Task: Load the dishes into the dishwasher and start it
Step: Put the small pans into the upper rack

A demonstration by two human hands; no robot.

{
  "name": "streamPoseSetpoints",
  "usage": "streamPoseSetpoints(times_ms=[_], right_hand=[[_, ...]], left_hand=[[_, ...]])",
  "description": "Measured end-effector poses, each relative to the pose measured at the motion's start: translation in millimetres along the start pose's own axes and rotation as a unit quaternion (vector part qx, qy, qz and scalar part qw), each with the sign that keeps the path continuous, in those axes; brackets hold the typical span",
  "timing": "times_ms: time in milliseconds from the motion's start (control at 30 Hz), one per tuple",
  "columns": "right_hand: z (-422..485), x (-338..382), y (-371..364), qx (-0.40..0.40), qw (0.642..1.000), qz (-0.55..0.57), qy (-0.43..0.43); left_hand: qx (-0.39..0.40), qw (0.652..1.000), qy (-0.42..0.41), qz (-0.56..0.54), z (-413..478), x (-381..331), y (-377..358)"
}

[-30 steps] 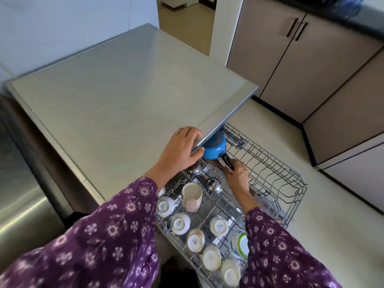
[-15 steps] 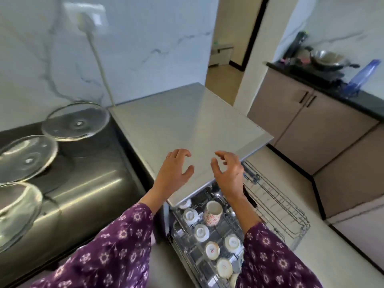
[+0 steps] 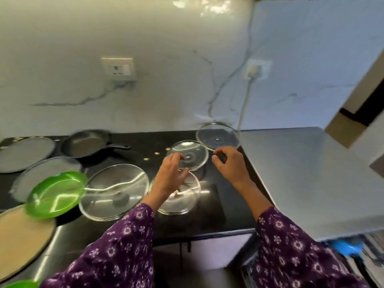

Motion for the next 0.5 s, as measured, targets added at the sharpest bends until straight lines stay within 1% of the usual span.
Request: streamPoseSetpoints(times_ms=[133, 267, 400, 500], right_hand=[[40, 45, -94, 0.070, 0.997, 0.001, 0.015], [73, 81, -188, 0.192, 0.981, -0.014, 0.019], [105, 115, -274, 0.288, 0.956, -0.041, 0.043], [129, 131, -326, 0.327, 0.941, -0.067, 0.052]], left_hand=[[-0.041, 0.998, 0.048, 0.019, -3, 82, 68], [-0.082, 0.990, 0.109, 0.037, -17, 156, 121], [-0.082, 0.983, 0.156, 0.041, -26, 216, 154], [-0.081, 0.980, 0.180, 0.026, -26, 247, 170]])
Point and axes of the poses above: each hand's wrist, its own z-axis towards the middle knuckle, its own y-axis out of the back of the hand, x = y × z, the point moved 7 cm from there along z, towards the middle knuckle, and after that the axes turned 6 degrees about y, right-handed, at the moved point
